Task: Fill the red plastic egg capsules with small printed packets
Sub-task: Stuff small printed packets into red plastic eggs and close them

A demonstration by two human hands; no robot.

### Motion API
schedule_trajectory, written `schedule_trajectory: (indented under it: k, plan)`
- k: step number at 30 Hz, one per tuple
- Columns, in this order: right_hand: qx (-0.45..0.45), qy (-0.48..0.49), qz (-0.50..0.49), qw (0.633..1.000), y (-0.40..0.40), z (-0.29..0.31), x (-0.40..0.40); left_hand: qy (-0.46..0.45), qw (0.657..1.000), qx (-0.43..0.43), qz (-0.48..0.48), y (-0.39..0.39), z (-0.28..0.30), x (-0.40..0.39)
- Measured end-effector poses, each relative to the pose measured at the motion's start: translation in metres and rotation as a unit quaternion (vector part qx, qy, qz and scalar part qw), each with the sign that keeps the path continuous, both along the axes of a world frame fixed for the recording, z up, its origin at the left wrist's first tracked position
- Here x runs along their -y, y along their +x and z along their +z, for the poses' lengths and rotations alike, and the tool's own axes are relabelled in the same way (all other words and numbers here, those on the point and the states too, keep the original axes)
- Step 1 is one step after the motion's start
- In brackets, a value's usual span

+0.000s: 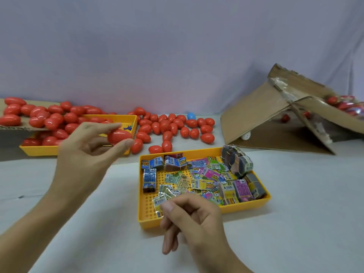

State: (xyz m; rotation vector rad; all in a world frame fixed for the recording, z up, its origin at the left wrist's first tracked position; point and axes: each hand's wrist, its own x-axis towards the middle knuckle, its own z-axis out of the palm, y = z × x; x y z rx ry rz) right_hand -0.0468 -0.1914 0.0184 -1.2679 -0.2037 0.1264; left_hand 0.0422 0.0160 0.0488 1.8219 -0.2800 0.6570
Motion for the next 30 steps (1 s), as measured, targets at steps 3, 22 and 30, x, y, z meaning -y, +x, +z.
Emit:
schedule_trajectory:
  k: [3, 22, 30]
  plan:
    - [-0.009, 0.004, 0.005, 1.000, -0.002, 0.004, 0.001, -0.058, 0.996, -0.018, -0.070, -0.051, -0.010, 0.034]
    - [0.003, -0.106, 0.062, 0.992, -0.006, 0.010, 0.017, -0.133, 0.982, -0.054, -0.122, -0.113, -0.048, 0.060]
    - [0.009, -0.091, 0.026, 0.995, 0.001, 0.009, 0.020, -0.215, 0.961, -0.135, -0.113, -0.112, -0.043, 0.060]
